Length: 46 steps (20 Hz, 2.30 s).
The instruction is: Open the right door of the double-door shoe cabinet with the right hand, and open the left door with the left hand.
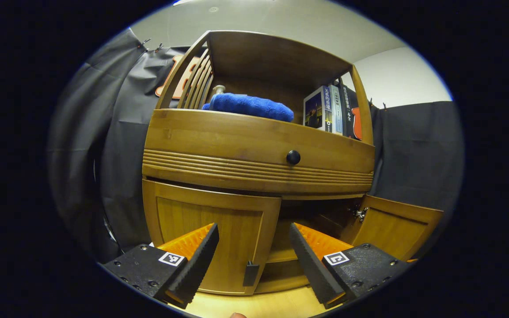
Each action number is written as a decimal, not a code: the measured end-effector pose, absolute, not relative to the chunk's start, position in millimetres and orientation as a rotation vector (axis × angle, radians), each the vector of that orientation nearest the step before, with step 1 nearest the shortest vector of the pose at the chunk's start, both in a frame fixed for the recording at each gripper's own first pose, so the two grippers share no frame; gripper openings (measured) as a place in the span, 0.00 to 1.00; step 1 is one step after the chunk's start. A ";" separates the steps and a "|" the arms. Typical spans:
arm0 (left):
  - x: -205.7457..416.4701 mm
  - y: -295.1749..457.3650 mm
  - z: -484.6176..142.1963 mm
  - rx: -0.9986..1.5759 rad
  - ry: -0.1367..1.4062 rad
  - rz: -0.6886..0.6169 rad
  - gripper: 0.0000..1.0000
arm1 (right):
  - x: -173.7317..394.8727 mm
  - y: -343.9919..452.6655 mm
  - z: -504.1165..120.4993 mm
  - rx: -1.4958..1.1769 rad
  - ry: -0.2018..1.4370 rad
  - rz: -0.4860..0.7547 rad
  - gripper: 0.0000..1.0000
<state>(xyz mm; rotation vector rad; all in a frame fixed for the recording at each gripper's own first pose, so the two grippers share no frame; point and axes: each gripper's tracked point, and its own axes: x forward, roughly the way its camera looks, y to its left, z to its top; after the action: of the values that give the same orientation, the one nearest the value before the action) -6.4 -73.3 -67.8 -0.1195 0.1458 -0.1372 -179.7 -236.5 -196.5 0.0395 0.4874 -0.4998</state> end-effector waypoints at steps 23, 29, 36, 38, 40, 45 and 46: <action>39.1 -99.3 -240.6 -0.100 0.390 -0.173 0.77 | -135.8 -145.4 -8.5 -0.052 0.131 -0.394 0.15; 46.6 -100.6 -257.7 -0.124 0.394 -0.198 0.39 | -128.5 -140.7 -20.9 -0.050 0.167 -0.368 0.15; 38.3 -100.2 -254.6 -0.102 0.368 -0.202 0.33 | -121.9 -136.4 -23.8 -0.054 0.171 -0.341 0.15; 31.1 -98.6 -253.7 -0.110 0.367 -0.207 0.33 | -116.8 -134.2 -25.8 -0.049 0.175 -0.325 0.15; 23.2 -96.9 -252.0 -0.120 0.365 -0.202 0.33 | -111.8 -129.8 -27.2 -0.042 0.177 -0.302 0.15; -2.3 -90.3 -246.9 -0.131 0.354 -0.187 0.29 | -99.6 -110.7 -33.6 -0.040 0.192 -0.223 0.15; -7.5 -88.9 -245.6 -0.138 0.354 -0.184 0.33 | -96.1 -106.1 -34.9 -0.042 0.195 -0.205 0.15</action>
<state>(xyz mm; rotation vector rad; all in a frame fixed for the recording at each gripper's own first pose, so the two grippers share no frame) -7.5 -88.9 -245.6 -0.1380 0.3539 -0.1845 -96.1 -106.1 -34.9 -0.0423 0.1950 -0.2046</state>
